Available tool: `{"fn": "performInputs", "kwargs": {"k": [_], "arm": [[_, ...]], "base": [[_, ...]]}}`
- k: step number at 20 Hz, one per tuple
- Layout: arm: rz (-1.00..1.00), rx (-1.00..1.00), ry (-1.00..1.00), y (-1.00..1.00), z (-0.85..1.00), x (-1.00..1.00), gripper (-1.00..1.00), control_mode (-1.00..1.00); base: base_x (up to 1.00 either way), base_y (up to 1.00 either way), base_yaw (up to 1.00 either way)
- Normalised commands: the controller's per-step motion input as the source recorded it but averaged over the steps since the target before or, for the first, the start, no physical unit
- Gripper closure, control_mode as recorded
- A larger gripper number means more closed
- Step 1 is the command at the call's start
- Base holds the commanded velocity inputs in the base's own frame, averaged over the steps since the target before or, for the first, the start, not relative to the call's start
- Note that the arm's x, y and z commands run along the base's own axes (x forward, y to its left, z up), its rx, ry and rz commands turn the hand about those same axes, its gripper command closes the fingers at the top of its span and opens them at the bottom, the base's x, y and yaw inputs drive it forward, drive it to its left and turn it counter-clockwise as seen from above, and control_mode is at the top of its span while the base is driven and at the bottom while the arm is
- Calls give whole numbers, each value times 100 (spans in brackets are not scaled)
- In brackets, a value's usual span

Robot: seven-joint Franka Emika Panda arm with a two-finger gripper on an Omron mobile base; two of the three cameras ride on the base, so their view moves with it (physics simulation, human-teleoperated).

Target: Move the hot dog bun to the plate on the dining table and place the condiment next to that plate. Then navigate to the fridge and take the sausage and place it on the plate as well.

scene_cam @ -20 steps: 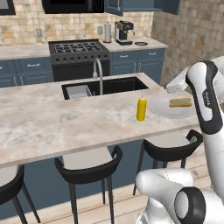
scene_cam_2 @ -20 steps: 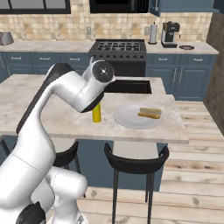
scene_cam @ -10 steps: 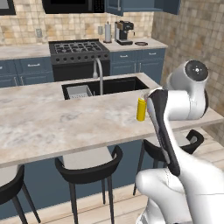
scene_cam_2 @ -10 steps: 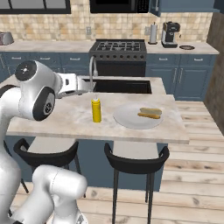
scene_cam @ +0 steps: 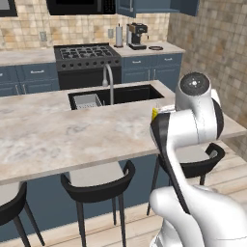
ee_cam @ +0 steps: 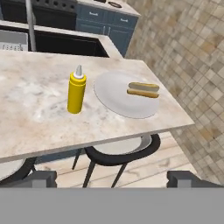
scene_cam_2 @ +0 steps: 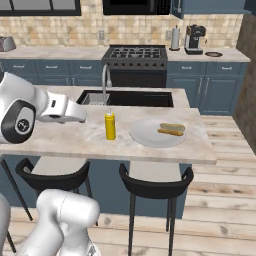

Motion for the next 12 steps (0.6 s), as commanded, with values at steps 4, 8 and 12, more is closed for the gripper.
{"fn": "performInputs", "kwargs": {"k": [4, 8, 12], "arm": [[-5, 0, 8, 5, -24, -48, -100, -100], [0, 0, 3, 13, -34, -32, -100, -100], [0, 0, 19, 8, -17, -3, -100, -100]], "base": [[0, 0, 0], [0, 0, 0], [0, 0, 0]]}}
